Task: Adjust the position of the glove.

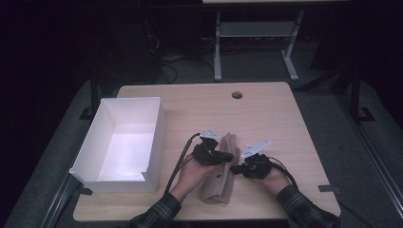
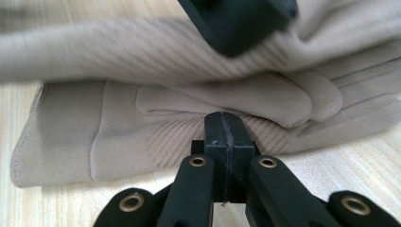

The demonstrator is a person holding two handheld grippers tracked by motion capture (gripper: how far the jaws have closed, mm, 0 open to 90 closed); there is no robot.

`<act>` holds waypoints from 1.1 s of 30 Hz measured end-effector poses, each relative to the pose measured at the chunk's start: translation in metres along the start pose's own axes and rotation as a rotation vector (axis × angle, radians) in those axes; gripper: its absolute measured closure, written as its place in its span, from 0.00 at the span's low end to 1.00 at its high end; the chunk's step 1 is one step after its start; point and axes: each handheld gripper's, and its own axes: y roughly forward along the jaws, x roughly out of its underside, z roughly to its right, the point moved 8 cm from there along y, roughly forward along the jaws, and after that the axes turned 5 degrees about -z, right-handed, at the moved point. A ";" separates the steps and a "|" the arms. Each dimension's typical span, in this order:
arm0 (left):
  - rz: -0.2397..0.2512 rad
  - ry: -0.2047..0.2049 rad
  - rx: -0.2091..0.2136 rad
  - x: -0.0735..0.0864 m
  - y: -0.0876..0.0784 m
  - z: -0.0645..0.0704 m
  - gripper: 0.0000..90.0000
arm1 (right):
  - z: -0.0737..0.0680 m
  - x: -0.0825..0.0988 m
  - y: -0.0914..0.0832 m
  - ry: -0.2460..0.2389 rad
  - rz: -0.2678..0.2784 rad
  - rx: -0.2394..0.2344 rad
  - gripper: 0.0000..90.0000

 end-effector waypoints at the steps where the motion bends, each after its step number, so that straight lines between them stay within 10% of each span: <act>1: -0.006 -0.003 -0.001 0.001 0.003 0.001 0.95 | 0.001 0.000 0.000 -0.009 -0.001 0.004 1.00; 12: 0.006 0.024 0.000 0.000 0.005 0.011 0.77 | 0.034 0.020 -0.041 0.109 0.073 0.101 0.80; 20: -0.064 0.071 0.071 0.016 0.019 0.042 0.98 | 0.075 0.044 -0.055 0.224 0.075 0.243 0.44; 33: -0.194 0.144 -0.029 0.042 0.028 0.035 0.99 | 0.093 0.053 -0.052 0.271 0.076 0.325 0.27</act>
